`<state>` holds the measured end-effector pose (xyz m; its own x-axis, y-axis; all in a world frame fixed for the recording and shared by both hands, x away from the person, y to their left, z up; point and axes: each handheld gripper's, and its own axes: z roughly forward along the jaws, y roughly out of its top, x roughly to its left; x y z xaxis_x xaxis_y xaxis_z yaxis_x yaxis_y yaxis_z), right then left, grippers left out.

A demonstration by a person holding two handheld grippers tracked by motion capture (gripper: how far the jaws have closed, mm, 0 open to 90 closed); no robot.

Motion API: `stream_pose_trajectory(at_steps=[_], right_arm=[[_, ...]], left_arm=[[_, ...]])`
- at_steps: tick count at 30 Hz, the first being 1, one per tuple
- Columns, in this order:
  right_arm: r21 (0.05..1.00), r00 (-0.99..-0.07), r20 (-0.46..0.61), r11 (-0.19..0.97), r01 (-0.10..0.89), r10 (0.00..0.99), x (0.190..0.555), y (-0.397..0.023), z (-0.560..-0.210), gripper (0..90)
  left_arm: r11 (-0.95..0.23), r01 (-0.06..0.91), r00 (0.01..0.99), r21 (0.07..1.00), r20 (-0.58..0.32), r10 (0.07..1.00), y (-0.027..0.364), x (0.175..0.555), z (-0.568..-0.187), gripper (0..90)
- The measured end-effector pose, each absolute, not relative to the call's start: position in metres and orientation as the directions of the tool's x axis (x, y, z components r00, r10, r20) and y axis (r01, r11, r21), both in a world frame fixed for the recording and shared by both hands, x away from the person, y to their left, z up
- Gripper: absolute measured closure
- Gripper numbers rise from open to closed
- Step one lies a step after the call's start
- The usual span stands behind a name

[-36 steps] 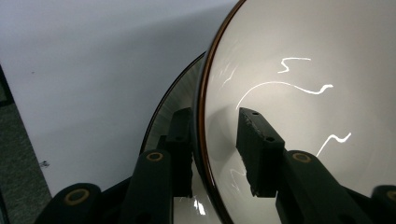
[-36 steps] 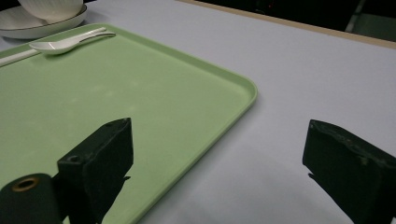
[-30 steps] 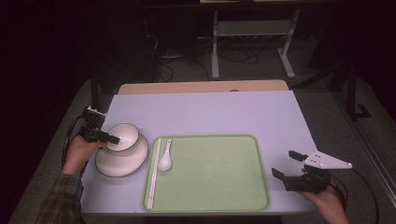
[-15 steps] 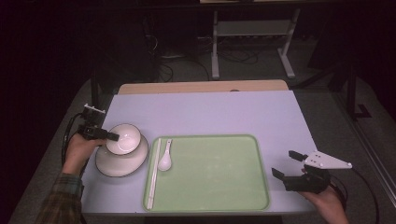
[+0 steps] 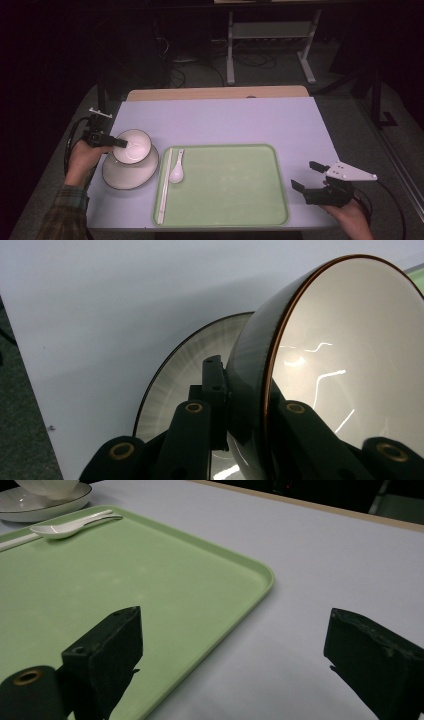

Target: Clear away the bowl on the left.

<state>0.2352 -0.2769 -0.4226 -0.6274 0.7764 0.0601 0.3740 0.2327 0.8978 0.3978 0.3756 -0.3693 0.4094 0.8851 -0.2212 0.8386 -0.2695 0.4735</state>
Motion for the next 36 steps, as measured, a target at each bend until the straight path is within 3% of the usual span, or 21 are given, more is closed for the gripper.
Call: stream_pose_trajectory(at_steps=[13,36], right_arm=[[0.898,-0.627,0.061,0.231,0.373,0.776,0.235,-0.277,-0.422,8.1],[0.902,-0.634,0.065,0.227,0.368,0.771,0.234,-0.276,-0.421,8.1]], left_arm=[[-0.349,0.773,0.523,0.529,-0.222,0.823,0.33,0.399,-0.344,81.7],[-0.486,0.694,0.671,0.531,-0.231,0.705,0.226,0.418,-0.335,81.8]])
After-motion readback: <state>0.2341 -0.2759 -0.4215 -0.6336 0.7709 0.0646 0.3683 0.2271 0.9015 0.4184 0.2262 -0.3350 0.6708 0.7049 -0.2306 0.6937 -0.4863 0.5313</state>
